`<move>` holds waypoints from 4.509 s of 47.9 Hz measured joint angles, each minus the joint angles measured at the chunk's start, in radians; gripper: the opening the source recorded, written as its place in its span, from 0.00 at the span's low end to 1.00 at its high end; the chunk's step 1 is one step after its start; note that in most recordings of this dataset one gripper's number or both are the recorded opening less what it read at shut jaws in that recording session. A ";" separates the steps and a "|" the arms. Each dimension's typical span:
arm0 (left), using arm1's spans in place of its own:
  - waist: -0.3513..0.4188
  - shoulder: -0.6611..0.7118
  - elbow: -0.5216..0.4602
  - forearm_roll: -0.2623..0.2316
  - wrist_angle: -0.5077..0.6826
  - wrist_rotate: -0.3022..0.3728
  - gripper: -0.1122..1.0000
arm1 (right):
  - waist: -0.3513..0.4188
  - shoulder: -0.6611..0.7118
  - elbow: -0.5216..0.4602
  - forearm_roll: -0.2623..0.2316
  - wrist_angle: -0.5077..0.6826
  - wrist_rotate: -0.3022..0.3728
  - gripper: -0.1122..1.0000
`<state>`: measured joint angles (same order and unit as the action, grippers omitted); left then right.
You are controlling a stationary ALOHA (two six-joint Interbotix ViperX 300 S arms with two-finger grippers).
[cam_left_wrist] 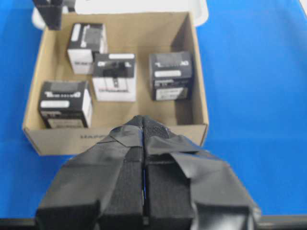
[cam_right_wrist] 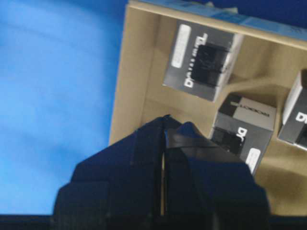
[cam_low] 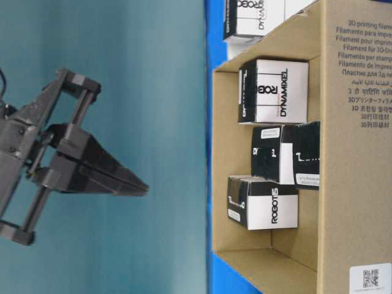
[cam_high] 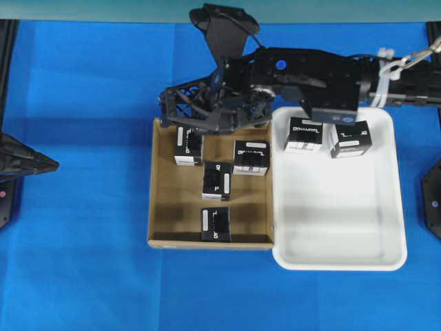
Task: Pick a box that is randomly placed inside the cardboard box.
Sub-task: 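Move the right gripper over the cardboard box toward the top-left product box, then lower the right gripper and close it on the top-left DYNAMIXEL box, then lift the held box and carry it right over the white tray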
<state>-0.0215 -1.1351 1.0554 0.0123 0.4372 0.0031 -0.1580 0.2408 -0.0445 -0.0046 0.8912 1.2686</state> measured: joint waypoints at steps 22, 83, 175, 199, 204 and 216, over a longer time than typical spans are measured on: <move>0.000 -0.002 0.000 0.000 -0.002 0.003 0.04 | -0.008 0.081 -0.041 -0.005 0.008 0.094 0.85; -0.008 -0.009 0.002 0.000 0.000 -0.003 0.04 | -0.011 0.319 -0.179 -0.060 0.104 0.221 0.95; -0.008 -0.071 0.012 0.000 0.120 -0.002 0.04 | 0.104 -0.196 -0.057 -0.104 0.482 0.176 0.65; -0.008 -0.071 0.012 0.000 0.118 0.003 0.04 | 0.143 -0.456 0.403 -0.104 0.288 0.276 0.65; -0.008 -0.071 0.012 0.000 0.120 0.003 0.04 | 0.143 -0.485 0.453 -0.104 0.282 0.276 0.65; -0.008 -0.069 0.012 0.000 0.114 0.003 0.04 | 0.141 -0.492 0.591 -0.098 0.156 0.282 0.65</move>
<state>-0.0291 -1.2042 1.0677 0.0123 0.5507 0.0061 -0.0169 -0.2516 0.5461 -0.1028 1.0477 1.5509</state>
